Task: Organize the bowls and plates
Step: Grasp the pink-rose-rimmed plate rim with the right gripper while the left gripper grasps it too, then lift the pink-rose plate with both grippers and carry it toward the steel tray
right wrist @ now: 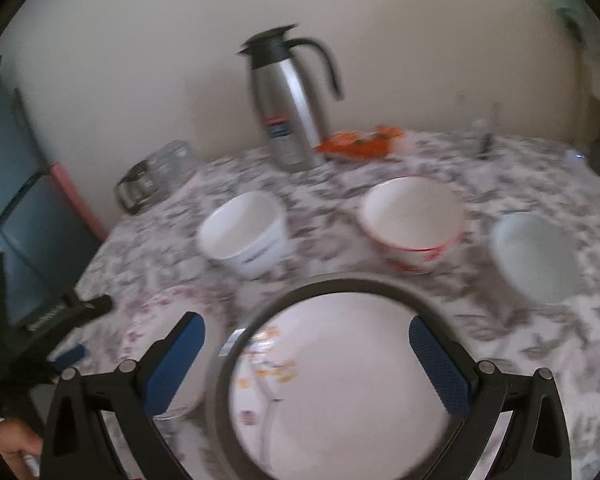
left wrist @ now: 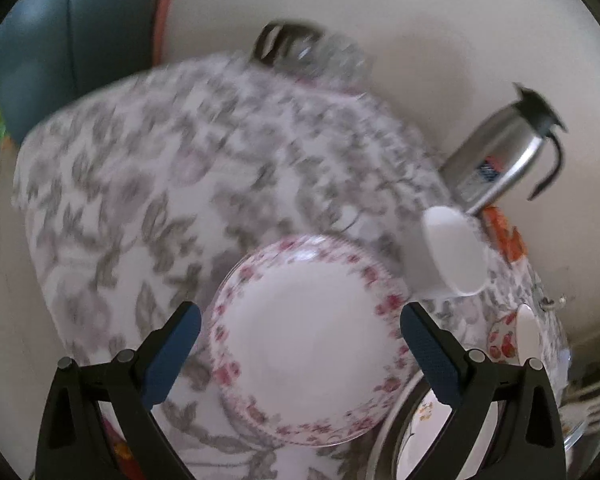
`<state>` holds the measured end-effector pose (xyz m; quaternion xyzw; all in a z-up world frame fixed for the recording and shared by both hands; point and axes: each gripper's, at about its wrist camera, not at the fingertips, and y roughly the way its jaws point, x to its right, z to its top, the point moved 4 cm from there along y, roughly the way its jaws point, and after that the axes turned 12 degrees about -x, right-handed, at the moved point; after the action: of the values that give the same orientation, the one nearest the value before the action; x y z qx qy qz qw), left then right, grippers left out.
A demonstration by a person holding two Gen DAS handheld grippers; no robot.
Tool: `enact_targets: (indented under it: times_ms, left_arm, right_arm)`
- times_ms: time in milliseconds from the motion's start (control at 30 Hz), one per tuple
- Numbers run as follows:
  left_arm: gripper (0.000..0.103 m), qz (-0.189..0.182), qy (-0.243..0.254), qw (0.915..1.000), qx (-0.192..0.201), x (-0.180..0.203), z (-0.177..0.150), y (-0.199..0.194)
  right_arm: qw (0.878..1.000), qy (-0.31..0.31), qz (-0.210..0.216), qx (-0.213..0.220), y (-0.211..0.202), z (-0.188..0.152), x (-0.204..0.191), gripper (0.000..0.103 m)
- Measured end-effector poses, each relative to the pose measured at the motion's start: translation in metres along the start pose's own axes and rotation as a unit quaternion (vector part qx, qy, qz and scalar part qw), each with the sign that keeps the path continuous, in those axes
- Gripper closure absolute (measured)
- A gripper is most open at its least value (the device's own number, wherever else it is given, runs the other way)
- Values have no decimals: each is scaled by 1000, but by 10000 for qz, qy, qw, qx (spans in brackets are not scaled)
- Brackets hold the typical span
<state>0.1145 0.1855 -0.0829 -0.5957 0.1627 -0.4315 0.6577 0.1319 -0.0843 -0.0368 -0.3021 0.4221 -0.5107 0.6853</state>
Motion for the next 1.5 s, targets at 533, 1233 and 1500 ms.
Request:
enact_targets:
  times_ms: [533,1233,1500]
  left_arm:
    - [34,-282,-1206,9892,-790,-49,1,42]
    - [78,-484,-1599,9789,-1178,-63,2,65]
    - [79,-584,-1691,9768,-1176,-66,4,66]
  right_arm:
    - [9882,-755,460,-1251,90,17,-79,36]
    - [9725,-703,191,-2212,162,29,-74,87]
    - [9752,-579,250,-2124,159,24,-76,88]
